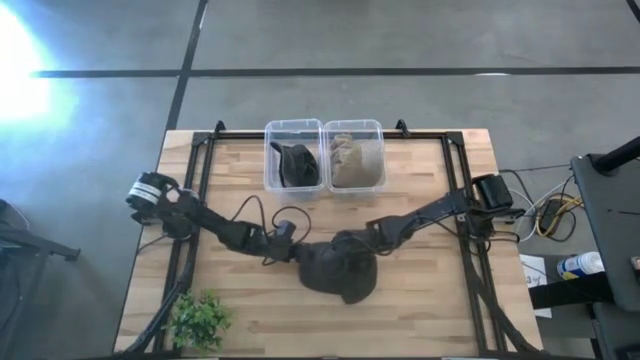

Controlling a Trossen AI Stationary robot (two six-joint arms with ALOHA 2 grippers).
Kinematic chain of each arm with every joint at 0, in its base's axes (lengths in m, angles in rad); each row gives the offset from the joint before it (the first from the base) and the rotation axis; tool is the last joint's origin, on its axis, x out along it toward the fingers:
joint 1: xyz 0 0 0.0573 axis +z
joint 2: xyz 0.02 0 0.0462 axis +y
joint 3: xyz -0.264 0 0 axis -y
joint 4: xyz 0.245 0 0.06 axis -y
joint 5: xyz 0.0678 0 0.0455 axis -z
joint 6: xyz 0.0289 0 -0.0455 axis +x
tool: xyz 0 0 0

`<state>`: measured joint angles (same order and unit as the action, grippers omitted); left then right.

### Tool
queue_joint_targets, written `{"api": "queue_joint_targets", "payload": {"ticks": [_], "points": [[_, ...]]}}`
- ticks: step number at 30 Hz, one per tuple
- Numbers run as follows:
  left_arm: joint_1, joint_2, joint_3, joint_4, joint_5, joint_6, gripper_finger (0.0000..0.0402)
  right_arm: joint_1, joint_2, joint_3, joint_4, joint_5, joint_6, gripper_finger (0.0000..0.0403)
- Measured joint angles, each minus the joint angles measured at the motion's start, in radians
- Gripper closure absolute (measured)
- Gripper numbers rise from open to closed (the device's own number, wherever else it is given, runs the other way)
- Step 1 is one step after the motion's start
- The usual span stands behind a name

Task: Pick & Place hat
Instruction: Put the dark gray cap into the left transparent bin

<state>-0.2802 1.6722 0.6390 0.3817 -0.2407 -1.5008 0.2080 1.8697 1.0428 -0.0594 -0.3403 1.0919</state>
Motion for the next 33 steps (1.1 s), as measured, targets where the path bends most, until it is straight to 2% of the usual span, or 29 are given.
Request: {"api": "queue_joint_targets", "payload": {"ticks": [7, 12, 19, 25, 28, 33], "points": [[0.001, -0.003, 0.017, 0.020, 0.107, 0.059, 0.0198, -0.038, 0.008, 0.034, 0.004, 0.059, -0.025, 0.0216], [0.000, -0.012, 0.040, 0.021, 0.138, 0.087, 0.0248, -0.056, -0.008, 0.032, -0.001, 0.063, -0.044, 0.0216], [0.001, -0.083, 0.049, 0.024, 0.069, 0.138, 0.0384, -0.062, -0.036, 0.032, 0.002, -0.029, -0.062, 0.0216], [0.001, -0.227, 0.048, -0.071, -0.014, 0.204, 0.0391, -0.104, -0.205, 0.044, -0.039, -0.029, -0.121, 0.0216], [-0.001, -0.340, 0.056, -0.157, -0.097, 0.244, 0.0392, -0.123, -0.324, 0.053, -0.108, 0.066, -0.187, 0.0216], [-0.020, -0.534, 0.113, -0.310, -0.287, 0.394, 0.0393, -0.131, -0.523, 0.070, -0.228, 0.347, -0.288, 0.0216]]}}
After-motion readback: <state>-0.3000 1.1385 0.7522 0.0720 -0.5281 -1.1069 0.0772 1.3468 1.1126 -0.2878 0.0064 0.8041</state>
